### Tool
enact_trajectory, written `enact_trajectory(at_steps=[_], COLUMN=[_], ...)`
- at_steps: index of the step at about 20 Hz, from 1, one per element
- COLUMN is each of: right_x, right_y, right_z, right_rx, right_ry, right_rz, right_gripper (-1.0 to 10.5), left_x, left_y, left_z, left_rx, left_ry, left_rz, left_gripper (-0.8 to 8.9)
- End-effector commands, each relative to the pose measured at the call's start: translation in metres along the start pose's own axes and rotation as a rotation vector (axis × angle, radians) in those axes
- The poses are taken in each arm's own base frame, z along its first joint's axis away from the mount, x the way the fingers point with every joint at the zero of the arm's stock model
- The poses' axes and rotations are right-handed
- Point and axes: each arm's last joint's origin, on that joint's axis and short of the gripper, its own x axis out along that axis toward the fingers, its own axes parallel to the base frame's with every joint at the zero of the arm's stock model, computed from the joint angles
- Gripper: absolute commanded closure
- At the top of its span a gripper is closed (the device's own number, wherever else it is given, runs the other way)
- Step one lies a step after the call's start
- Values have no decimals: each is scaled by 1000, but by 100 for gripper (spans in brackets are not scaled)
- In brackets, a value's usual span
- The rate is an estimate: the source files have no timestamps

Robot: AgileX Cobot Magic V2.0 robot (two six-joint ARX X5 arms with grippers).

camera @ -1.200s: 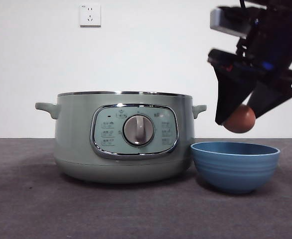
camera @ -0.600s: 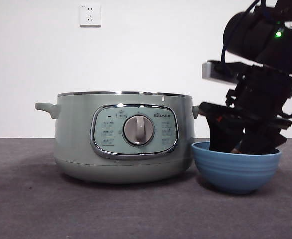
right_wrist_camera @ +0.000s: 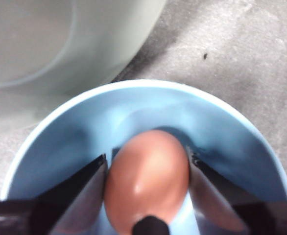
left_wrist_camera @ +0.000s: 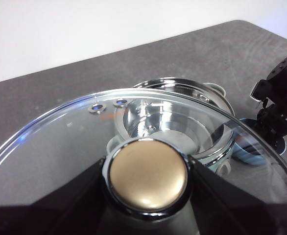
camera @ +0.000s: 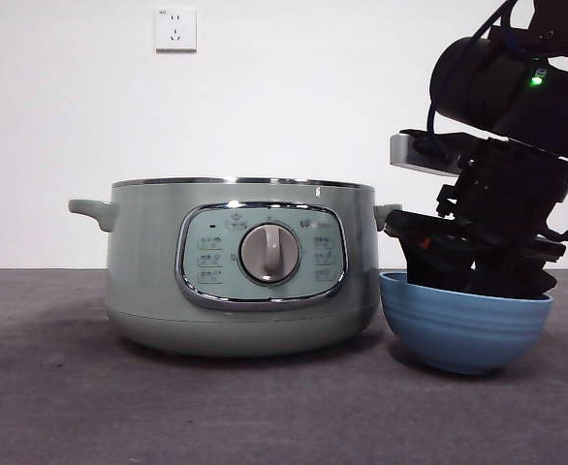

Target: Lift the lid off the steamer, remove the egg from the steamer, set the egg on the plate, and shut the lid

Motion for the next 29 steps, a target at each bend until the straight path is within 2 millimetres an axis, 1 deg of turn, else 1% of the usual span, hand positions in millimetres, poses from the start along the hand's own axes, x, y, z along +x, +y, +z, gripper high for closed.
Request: enact_trajectory(at_steps=[1,4,6,8,10,12,15,17,20,22,24,27,29], right_x=[2,-9,-26,-49,-81,-117,-162,-188,-218,-231,-239,-245,-245], right_y=[1,2,4,7,11,14,19,21,24,26,26,27,27], right_z=[-4,0,4,7,6,-1,-16,-30,-52,-65,-75,-84,-85], right_rx=[-7,-11,-18,-29,-34,-29,-28,-11,6,21,30,42,42], right_ry=[21,-21,-81,-155,-241,-338,-465,-541,-633,-667,-687,-700,-694], right_rz=[3,2,3,4,4,7,11,19,30,38,43,49,49], right_gripper=[626,626,626,626,626,626,626,626,626,626,626,626,626], left_x=[-3,7,16,25,38,59,92,116,153,176,198,228,244], left_y=[0,-1,-2,-4,-5,-8,-11,-15,-18,-19,-21,-25,-28], left_z=[11,14,17,23,29,37,45,48,51,50,47,41,36], left_rx=[-12,-9,-6,-5,-1,8,23,25,26,26,26,28,30], left_ry=[-89,-61,-54,-70,-81,-81,-78,-77,-79,-80,-77,-68,-65], left_rz=[-4,-4,-7,-50,-70,-103,-120,-160,-163,-164,-165,-171,-176], left_gripper=[822,822,822,822,822,822,822,822,822,822,822,822,822])
